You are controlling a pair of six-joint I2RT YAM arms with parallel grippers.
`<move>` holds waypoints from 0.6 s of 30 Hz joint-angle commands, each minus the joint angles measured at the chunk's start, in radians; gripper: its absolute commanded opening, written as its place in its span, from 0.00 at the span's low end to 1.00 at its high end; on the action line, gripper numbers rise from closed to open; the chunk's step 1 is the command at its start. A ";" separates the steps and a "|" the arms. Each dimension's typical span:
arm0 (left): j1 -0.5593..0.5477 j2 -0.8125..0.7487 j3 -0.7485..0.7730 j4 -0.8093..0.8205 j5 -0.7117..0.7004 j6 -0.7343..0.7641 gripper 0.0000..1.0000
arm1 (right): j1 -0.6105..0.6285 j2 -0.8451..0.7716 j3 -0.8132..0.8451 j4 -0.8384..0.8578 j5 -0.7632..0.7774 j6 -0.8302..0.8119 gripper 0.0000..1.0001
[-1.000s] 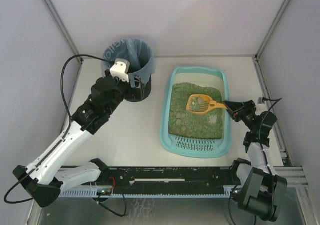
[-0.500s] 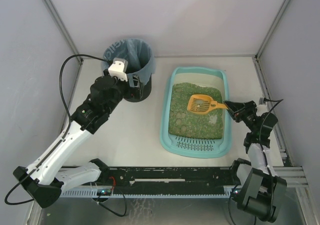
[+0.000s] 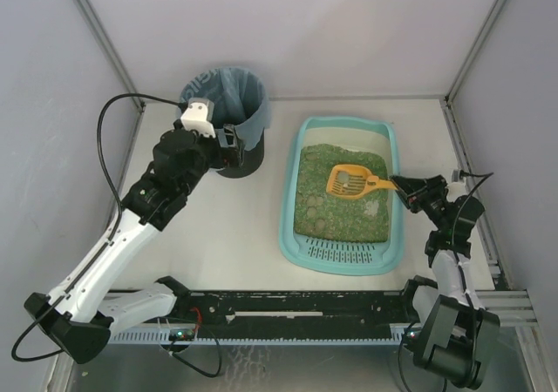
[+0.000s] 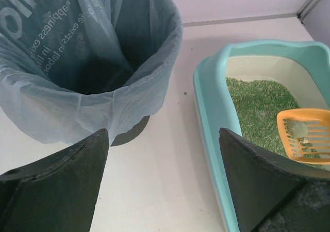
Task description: Clean the litter box
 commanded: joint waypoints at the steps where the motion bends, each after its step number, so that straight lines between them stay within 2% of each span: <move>1: 0.041 0.002 0.002 0.026 0.033 -0.057 0.91 | 0.069 -0.019 0.037 0.058 0.036 -0.005 0.00; 3: 0.057 0.001 0.003 0.026 0.038 -0.064 0.90 | 0.115 -0.010 0.073 0.050 0.024 -0.043 0.00; 6: 0.084 -0.003 0.003 0.026 0.045 -0.072 0.90 | 0.057 -0.034 0.060 -0.042 0.075 -0.051 0.00; 8: 0.113 -0.008 0.003 0.025 0.030 -0.071 0.90 | 0.047 -0.027 0.038 0.011 0.091 -0.005 0.00; 12: 0.154 -0.013 0.002 0.025 0.028 -0.076 0.90 | 0.126 0.024 0.074 0.083 0.053 -0.009 0.00; 15: 0.191 -0.016 0.002 0.025 0.038 -0.090 0.90 | 0.112 0.014 0.067 0.049 0.098 0.008 0.00; 18: 0.248 -0.015 -0.005 0.029 0.039 -0.124 0.90 | 0.158 0.013 0.095 0.044 0.129 0.025 0.00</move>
